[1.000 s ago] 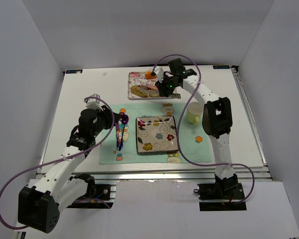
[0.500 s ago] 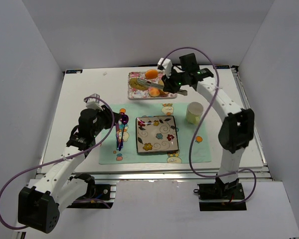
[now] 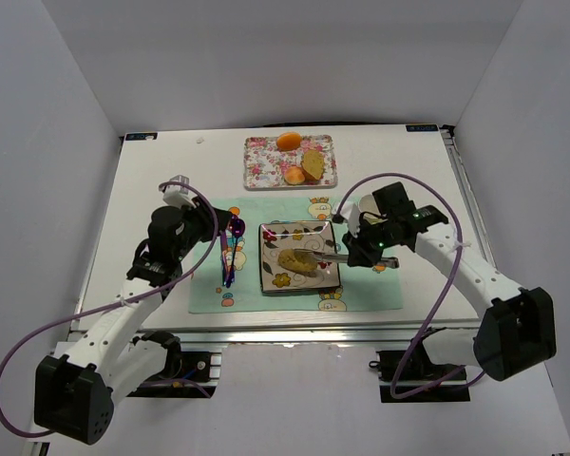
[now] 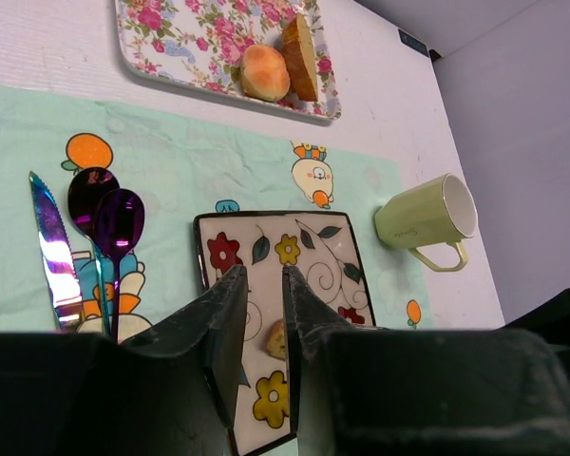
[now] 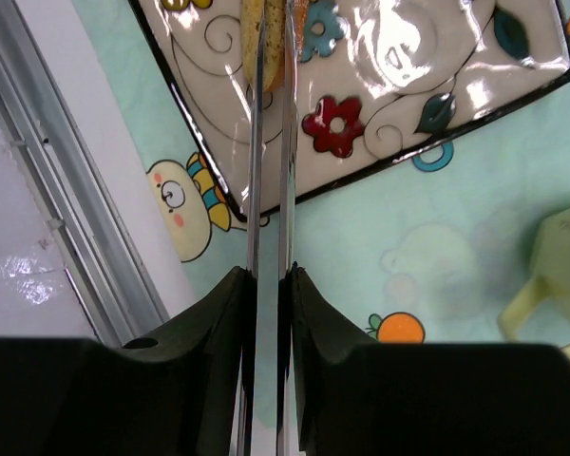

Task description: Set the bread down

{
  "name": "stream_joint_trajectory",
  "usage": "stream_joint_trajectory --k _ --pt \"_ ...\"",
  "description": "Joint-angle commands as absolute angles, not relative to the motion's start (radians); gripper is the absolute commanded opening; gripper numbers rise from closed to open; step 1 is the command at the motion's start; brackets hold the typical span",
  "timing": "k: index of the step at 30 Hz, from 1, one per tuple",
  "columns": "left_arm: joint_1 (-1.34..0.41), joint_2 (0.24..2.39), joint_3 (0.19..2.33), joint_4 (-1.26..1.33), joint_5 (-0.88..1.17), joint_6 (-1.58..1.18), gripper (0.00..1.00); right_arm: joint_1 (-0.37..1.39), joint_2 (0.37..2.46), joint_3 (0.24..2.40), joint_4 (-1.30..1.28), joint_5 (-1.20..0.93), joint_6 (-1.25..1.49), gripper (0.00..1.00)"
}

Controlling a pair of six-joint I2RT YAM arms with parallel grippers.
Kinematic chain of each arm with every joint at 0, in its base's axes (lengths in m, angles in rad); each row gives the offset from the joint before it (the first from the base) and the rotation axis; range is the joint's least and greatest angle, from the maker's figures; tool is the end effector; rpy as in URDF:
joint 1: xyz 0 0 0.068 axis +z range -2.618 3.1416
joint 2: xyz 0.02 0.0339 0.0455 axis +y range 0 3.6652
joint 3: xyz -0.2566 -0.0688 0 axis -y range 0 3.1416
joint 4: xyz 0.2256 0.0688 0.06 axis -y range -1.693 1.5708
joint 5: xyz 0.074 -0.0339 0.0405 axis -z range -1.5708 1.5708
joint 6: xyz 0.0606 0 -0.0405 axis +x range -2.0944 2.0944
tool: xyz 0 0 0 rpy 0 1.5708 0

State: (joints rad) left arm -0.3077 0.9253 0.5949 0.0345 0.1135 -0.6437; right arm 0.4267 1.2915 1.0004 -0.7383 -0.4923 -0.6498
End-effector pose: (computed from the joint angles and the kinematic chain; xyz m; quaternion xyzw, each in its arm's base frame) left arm 0.2141 -0.0753 0.2629 -0.1009 0.7967 -0.3126 0.5073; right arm 0.2141 0.1288 0.2437 -0.5350 0.7690 0.2045 0.2839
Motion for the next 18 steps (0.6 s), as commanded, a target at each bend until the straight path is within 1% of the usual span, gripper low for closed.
stream_joint_trajectory --k 1,2,3,5,9,14,15,17,18 --pt "-0.307 0.936 0.583 0.072 0.146 -0.647 0.32 0.423 1.241 1.000 -0.698 -0.491 -0.641 0.21" --pt "-0.307 0.937 0.584 0.069 0.146 -0.646 0.32 0.425 1.239 1.002 -0.696 -0.489 -0.644 0.26" --pt "-0.305 0.939 0.589 0.069 0.146 -0.643 0.32 0.423 1.236 1.006 -0.695 -0.489 -0.649 0.36" --pt "-0.305 0.934 0.592 0.064 0.143 -0.641 0.32 0.425 1.235 1.032 -0.698 -0.489 -0.652 0.43" --pt "-0.307 0.904 0.577 0.069 0.127 -0.655 0.32 0.417 1.258 1.112 -0.684 -0.482 -0.647 0.47" --pt "-0.305 0.879 0.568 0.057 0.123 -0.657 0.32 0.411 1.310 1.186 -0.660 -0.473 -0.635 0.47" --pt "-0.305 0.874 0.568 0.052 0.123 -0.655 0.32 0.408 1.321 1.192 -0.606 -0.459 -0.606 0.46" --pt "-0.305 0.871 0.565 0.054 0.123 -0.655 0.32 0.408 1.379 1.227 -0.528 -0.376 -0.546 0.39" --pt "-0.305 0.874 0.565 0.057 0.124 -0.655 0.32 0.408 1.405 1.247 -0.449 -0.336 -0.466 0.36"
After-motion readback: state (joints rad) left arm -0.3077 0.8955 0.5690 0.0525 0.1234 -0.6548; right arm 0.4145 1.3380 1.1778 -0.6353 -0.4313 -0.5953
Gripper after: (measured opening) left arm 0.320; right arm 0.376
